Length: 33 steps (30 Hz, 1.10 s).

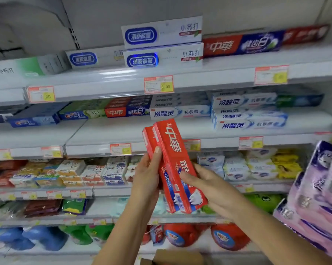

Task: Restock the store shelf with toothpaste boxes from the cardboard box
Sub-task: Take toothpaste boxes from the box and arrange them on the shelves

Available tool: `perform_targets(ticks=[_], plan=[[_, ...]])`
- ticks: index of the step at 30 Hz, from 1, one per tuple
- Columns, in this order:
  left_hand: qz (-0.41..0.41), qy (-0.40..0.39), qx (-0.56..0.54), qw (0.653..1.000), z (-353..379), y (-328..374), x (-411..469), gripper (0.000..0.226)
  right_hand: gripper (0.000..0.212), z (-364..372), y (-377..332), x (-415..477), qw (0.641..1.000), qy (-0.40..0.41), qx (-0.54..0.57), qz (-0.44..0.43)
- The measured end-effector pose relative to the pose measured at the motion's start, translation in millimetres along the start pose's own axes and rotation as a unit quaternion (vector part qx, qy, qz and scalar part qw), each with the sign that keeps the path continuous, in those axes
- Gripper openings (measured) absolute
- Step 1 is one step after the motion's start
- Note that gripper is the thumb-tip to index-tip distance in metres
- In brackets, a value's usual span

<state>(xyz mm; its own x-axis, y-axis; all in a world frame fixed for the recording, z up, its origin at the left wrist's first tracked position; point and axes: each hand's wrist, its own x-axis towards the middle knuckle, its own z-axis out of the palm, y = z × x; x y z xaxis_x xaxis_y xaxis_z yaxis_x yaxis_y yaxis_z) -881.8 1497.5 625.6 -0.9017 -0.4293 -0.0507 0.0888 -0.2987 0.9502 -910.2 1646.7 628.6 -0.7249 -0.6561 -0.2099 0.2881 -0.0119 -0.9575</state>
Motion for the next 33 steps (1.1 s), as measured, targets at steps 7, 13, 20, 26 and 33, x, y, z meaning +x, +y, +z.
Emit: perform_targets(ticks=[7, 13, 20, 26, 33], plan=[[0.115, -0.088, 0.043, 0.989, 94, 37, -20, 0.063, 0.045, -32, -65, -53, 0.984, 0.053, -0.098, -0.136], [0.134, -0.244, 0.008, 0.960, 165, 80, -9, 0.064, 0.068, -74, -154, -95, 0.933, 0.115, -0.261, -0.219], [0.263, -0.235, 0.307, 0.884, 238, 128, 57, 0.060, 0.086, -161, -275, -115, 0.775, 0.293, -0.540, -0.147], [0.354, -0.166, 0.568, 0.725, 277, 150, 121, 0.047, 0.062, -241, -333, -73, 0.623, 0.379, -0.684, -0.012], [0.314, -0.173, 0.661, 0.659, 298, 151, 173, 0.044, 0.063, -306, -360, -17, 0.608, 0.341, -0.716, 0.041]])
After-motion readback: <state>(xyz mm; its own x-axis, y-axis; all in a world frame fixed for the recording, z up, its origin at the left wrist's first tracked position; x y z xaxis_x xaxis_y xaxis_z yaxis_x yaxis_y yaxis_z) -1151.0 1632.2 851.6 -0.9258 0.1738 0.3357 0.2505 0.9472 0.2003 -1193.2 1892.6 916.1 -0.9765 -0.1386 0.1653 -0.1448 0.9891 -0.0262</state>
